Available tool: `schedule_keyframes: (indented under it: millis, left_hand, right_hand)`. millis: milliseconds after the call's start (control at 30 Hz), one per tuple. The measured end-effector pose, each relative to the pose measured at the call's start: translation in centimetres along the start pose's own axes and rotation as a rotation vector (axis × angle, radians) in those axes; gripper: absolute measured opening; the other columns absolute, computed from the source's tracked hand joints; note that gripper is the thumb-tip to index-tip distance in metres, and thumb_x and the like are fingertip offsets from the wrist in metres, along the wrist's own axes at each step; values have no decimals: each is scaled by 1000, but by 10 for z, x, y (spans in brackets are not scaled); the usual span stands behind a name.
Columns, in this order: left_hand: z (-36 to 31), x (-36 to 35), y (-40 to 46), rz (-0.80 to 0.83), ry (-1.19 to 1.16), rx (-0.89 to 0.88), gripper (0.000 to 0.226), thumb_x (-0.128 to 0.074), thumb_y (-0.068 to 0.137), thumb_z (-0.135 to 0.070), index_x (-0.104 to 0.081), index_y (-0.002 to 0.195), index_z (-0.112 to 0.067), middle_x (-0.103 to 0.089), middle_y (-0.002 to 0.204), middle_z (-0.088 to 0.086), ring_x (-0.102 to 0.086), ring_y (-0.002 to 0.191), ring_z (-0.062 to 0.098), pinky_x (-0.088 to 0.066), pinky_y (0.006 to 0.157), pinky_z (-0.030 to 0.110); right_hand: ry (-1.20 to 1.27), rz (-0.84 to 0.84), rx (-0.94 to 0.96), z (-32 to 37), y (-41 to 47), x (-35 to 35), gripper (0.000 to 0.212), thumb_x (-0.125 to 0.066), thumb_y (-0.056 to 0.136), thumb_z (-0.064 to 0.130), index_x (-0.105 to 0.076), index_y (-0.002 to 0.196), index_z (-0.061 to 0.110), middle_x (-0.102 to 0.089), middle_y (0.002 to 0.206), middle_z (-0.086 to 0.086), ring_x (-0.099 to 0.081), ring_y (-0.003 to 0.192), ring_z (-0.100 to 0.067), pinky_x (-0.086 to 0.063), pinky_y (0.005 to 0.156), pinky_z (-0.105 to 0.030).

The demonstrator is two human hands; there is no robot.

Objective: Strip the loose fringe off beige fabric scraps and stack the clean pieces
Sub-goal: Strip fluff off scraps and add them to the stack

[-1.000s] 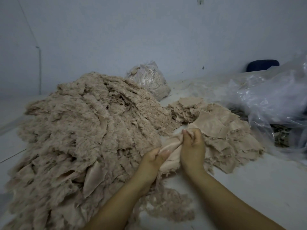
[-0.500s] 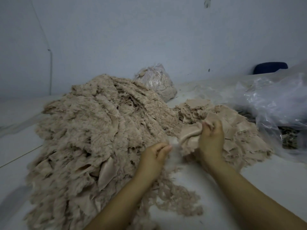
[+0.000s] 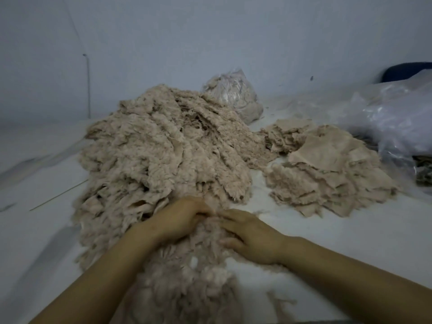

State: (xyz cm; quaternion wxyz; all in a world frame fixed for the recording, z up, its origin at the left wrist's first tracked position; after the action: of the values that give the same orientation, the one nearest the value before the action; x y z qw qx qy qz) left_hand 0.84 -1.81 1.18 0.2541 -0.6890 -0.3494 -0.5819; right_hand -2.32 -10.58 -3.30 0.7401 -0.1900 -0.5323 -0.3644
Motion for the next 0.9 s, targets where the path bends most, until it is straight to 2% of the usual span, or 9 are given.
schedule_keyframes:
  millis: [100, 167, 300, 400, 500, 600, 700, 833, 900]
  left_hand:
    - [17, -13, -14, 170, 60, 67, 35, -50, 84, 4, -70, 106, -15, -61, 106, -4, -55, 100, 12, -41, 87, 20]
    - [28, -10, -19, 187, 71, 100, 35, -49, 83, 6, -70, 101, -15, -62, 106, -3, -57, 101, 15, -44, 89, 27]
    - [29, 1, -18, 64, -120, 105, 22, -57, 93, -18, -66, 112, -23, -55, 100, -16, -54, 97, -1, -42, 86, 14]
    - [20, -15, -18, 149, -252, 108, 32, -68, 83, -33, -65, 115, -32, -54, 97, -34, -50, 90, -20, -38, 78, 1]
    - [13, -32, -21, 301, -203, 73, 13, -69, 81, -21, -69, 91, -28, -61, 87, -22, -56, 79, -8, -45, 75, 16]
    - [24, -10, -22, 125, -253, 118, 13, -65, 88, -23, -61, 79, -31, -62, 83, -12, -58, 80, 2, -45, 76, 24]
    - [39, 17, -27, -138, -316, 184, 15, -59, 93, -20, -57, 84, -7, -57, 82, 10, -53, 76, 21, -40, 69, 31]
    - [35, 17, -22, -153, -389, 198, 14, -52, 96, -18, -51, 84, -12, -48, 73, 0, -43, 63, 7, -34, 63, 24]
    - [27, 12, -17, -145, -387, 205, 8, -54, 95, -30, -56, 97, -23, -53, 87, -7, -48, 75, -3, -39, 72, 20]
  right_hand:
    - [189, -16, 91, 12, -23, 1, 32, -48, 100, 25, -61, 121, 5, -54, 130, -11, -45, 121, -19, -33, 99, -22]
    - [282, -40, 115, 10, -38, 6, 22, -55, 97, 21, -67, 103, 4, -60, 105, -1, -52, 104, -13, -38, 89, -20]
    - [410, -175, 106, 11, -40, 27, 34, -60, 92, 36, -72, 75, 10, -70, 85, -1, -62, 90, -13, -47, 87, -30]
    - [408, -257, -25, 4, -17, 37, 32, -55, 90, 46, -71, 96, 18, -63, 103, 2, -57, 97, -10, -46, 89, -28]
    - [245, -40, 11, 11, -2, 10, 32, -63, 90, 36, -63, 119, 22, -56, 114, 1, -51, 104, -11, -40, 91, -20]
    - [268, -162, -32, -5, -13, 16, 16, -60, 92, 20, -59, 107, 25, -59, 94, 5, -53, 83, -7, -40, 74, -19]
    - [420, -403, -262, -45, -32, 39, 19, -54, 96, 21, -53, 84, 35, -55, 70, 9, -47, 60, -2, -36, 58, -18]
    - [509, -457, -340, -51, -36, 41, 35, -52, 97, 27, -58, 63, 26, -48, 44, 15, -43, 44, -1, -31, 50, -13]
    - [618, -511, -368, -53, -36, 41, 35, -51, 98, 28, -59, 64, 24, -41, 42, 10, -36, 42, -4, -29, 49, -16]
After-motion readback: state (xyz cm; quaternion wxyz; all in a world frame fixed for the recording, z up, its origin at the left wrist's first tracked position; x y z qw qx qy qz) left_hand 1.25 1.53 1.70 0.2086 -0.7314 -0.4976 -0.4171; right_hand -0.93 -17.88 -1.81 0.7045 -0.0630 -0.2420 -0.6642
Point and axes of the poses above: each hand's wrist, its own y-axis towards the middle knuckle, its own x-axis out of the back of the hand, z = x × y, the point moved 9 cm from there along y, towards the middle knuckle
